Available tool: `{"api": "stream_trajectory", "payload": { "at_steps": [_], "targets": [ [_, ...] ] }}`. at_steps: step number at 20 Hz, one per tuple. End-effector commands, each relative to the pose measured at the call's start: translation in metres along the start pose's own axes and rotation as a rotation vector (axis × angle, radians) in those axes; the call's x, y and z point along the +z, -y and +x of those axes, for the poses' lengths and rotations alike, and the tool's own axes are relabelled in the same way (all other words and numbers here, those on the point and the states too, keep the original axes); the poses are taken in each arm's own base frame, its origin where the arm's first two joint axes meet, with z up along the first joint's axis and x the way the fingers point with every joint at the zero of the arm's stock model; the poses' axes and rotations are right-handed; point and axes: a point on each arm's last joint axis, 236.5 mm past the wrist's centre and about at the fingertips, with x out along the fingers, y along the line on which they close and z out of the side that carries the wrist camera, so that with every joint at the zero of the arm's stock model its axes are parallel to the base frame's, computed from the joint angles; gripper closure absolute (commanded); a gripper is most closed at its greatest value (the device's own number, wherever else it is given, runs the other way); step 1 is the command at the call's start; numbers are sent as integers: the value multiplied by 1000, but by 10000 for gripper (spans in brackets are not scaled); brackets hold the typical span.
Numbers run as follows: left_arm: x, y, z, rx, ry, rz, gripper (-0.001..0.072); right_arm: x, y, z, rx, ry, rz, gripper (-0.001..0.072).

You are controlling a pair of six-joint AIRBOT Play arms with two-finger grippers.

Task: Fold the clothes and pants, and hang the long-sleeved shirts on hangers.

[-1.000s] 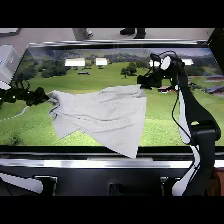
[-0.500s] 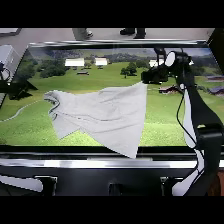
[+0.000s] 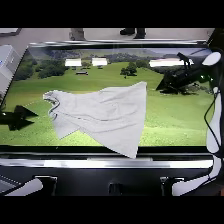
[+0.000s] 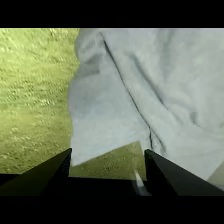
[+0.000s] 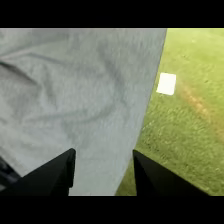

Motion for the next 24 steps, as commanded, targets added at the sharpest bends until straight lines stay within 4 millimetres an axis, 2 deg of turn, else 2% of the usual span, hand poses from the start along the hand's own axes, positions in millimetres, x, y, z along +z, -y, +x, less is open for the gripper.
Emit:
{"api": "stream_trajectory", "payload": {
  "at_steps": [1, 4, 8, 15, 17, 21, 22, 23, 24],
  "targets": [
    [-52, -8, 38, -117, -47, -32, 173, -43, -3, -8, 160, -34, 62, 293],
    [-65, -30, 61, -92, -40, -23, 173, -69, -10, -10, 160, -26, 67, 294],
    [-60, -47, 77, -71, -8, -2, 173, -83, -24, -23, 151, 4, 45, 294],
    [-50, -49, 100, -147, -10, -45, 173, -91, -42, -44, 138, 39, 2, 294],
    [-53, -49, 109, -140, -29, -40, 173, -92, -45, -48, 133, 49, -5, 294],
    [-66, -34, 127, -137, -88, 11, 178, -95, -46, -50, 129, 46, -12, 294],
    [-69, -32, 130, -136, -102, 17, 234, -95, -45, -50, 125, 45, -11, 293],
    [-72, -30, 132, -136, -112, 18, 396, -97, -42, -47, 119, 37, -8, 293],
    [-72, -30, 133, -136, -115, 15, 524, -101, -37, -43, 109, 22, 1, 293]
  ]
}}
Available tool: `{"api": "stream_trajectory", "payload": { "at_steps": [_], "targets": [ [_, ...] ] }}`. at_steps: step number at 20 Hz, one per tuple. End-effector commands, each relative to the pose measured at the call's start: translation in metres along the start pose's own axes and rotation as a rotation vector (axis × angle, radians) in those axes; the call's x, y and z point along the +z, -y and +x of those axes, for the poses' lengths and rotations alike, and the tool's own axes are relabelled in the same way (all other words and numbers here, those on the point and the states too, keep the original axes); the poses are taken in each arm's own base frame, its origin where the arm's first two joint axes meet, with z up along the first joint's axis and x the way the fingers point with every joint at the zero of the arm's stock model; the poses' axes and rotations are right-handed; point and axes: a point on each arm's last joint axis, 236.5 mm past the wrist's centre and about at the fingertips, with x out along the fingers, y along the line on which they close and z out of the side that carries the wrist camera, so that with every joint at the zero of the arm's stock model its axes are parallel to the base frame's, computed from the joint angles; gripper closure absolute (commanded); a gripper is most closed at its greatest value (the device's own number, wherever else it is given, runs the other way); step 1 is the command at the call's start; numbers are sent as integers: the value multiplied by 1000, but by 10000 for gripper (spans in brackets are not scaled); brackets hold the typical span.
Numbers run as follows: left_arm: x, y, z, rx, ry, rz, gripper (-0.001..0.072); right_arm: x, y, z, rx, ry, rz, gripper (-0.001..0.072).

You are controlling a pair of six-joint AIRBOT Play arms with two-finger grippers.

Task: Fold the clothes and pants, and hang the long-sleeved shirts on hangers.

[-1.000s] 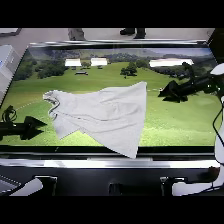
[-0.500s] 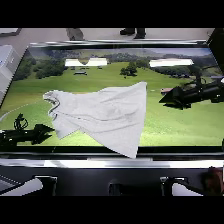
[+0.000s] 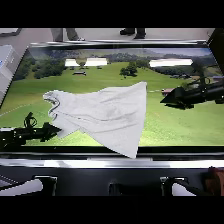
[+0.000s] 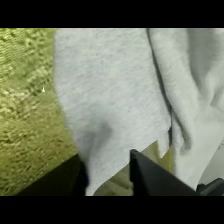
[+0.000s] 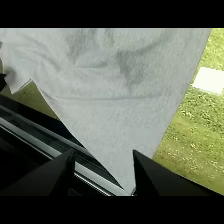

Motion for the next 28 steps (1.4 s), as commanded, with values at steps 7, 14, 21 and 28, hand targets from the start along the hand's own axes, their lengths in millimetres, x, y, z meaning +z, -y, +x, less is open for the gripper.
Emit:
{"api": "stream_trajectory", "payload": {
  "at_steps": [7, 14, 21, 28],
  "targets": [
    [-7, 7, 7, -14, -33, -8, 687, -90, 39, 67, 61, -219, 216, 291],
    [-6, 10, 6, -23, -33, -48, 687, -201, 43, 136, 67, -381, 316, 282],
    [-9, 15, 6, -41, -49, -62, 687, -203, 47, 173, -24, -317, 259, 281],
    [-12, 16, 6, -47, -58, -62, 687, -201, 60, 185, -98, -275, 246, 280]
  ]
}}
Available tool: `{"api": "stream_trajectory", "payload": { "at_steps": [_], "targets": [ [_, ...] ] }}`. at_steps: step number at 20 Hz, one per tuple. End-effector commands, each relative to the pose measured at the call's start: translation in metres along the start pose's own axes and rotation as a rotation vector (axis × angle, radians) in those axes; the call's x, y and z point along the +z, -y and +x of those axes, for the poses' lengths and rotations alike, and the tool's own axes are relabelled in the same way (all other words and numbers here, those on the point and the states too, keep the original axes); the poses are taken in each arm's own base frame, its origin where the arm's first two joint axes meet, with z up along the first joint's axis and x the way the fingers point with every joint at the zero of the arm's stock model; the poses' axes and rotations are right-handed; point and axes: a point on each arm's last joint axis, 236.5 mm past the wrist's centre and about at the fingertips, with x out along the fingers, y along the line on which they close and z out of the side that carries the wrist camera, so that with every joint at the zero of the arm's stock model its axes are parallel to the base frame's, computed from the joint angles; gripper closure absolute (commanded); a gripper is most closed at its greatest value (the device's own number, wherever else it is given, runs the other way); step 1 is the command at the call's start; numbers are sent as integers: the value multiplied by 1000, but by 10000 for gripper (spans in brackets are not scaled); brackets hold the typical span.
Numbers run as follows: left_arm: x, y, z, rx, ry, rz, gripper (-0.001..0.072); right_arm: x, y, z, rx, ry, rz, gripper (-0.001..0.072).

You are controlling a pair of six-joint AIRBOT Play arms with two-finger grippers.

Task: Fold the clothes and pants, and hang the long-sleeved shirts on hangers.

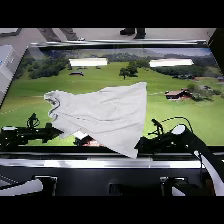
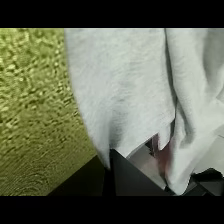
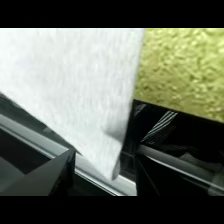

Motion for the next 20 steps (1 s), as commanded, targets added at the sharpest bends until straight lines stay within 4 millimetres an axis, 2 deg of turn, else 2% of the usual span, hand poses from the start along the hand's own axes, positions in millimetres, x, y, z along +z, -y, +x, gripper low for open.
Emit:
{"api": "stream_trajectory", "payload": {
  "at_steps": [1, 4, 7, 10, 13, 15, 17, 20],
  "targets": [
    [0, 1, 0, -2, -2, 0, 687, 3, 9, 6, -29, 29, 19, 280],
    [0, 1, 0, -2, -2, -1, 687, -4, 7, 14, 9, 27, 63, 282],
    [0, 1, 0, -2, -2, -7, 687, 5, -1, 16, 59, 74, 90, 296],
    [0, 1, 0, -2, -2, -7, 687, 12, -2, 16, 69, 103, 102, 340],
    [0, 1, 0, -2, -2, -7, 687, 10, -4, 16, 75, 95, 103, 375],
    [0, 1, 0, -2, -2, -7, 687, 11, -7, 16, 90, 101, 104, 482],
    [0, 1, 0, -2, -2, -7, 687, 13, -11, 15, 107, 108, 84, 677],
    [0, 2, 0, -4, 0, -8, 687, 15, -26, 12, 169, 116, 66, 683]
  ]
}}
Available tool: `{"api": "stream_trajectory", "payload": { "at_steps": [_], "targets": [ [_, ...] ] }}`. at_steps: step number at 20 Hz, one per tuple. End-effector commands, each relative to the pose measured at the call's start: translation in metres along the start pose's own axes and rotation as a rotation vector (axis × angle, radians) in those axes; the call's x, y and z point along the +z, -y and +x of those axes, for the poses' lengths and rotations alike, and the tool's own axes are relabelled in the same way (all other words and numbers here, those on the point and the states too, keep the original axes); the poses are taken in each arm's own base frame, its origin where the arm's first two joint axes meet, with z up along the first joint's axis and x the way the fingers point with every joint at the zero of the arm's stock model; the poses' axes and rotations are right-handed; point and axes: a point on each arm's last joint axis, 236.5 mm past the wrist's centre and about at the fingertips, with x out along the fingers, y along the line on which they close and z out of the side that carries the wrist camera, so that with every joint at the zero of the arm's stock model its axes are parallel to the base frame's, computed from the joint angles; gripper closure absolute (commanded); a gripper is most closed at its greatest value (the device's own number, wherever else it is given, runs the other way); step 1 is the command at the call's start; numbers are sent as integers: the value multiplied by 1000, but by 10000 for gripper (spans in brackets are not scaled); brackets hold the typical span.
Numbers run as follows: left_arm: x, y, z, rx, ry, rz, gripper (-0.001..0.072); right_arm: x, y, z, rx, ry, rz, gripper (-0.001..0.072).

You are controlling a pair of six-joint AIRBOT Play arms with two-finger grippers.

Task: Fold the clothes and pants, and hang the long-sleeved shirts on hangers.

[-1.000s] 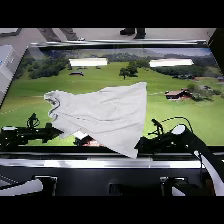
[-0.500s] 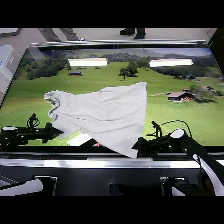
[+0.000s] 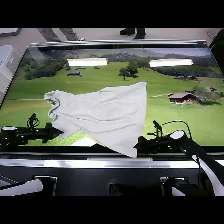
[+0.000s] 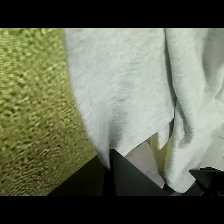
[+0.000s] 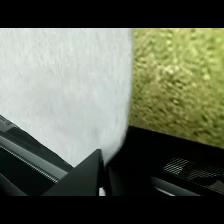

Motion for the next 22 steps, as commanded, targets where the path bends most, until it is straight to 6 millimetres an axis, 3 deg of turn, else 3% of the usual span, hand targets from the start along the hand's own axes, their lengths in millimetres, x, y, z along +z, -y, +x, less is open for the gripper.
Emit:
{"api": "stream_trajectory", "payload": {
  "at_steps": [1, 2, 4, 7, 9, 11, 14, 16, 19, 20, 22],
  "targets": [
    [3, 4, -1, -12, 12, -1, 687, -2, -26, -3, 105, -8, -18, 683],
    [9, 9, -3, -22, 29, 5, 688, 1, -35, -7, 123, -1, -37, 684],
    [27, 27, -13, -38, 57, 59, 688, 24, -59, -23, 142, 66, -116, 685],
    [69, 81, -38, -46, 124, 201, 688, 101, -110, -77, 94, 293, -246, 686],
    [105, 135, -67, -55, 224, 312, 688, 161, -151, -139, 25, 519, -336, 686],
    [135, 202, -107, -77, 350, 441, 689, 204, -197, -202, -13, 694, -411, 686],
    [153, 311, -193, -124, 583, 643, 689, 238, -273, -282, 13, 892, -533, 685],
    [138, 383, -265, -147, 759, 778, 689, 238, -321, -335, 51, 1014, -608, 685],
    [74, 466, -365, -168, 1021, 964, 689, 194, -382, -405, 110, 1141, -747, 685],
    [44, 484, -395, -201, 1113, 993, 689, 174, -393, -421, 112, 1157, -789, 684],
    [-14, 496, -442, -203, 1272, 1023, 689, 126, -406, -448, 118, 1194, -850, 684]
  ]
}}
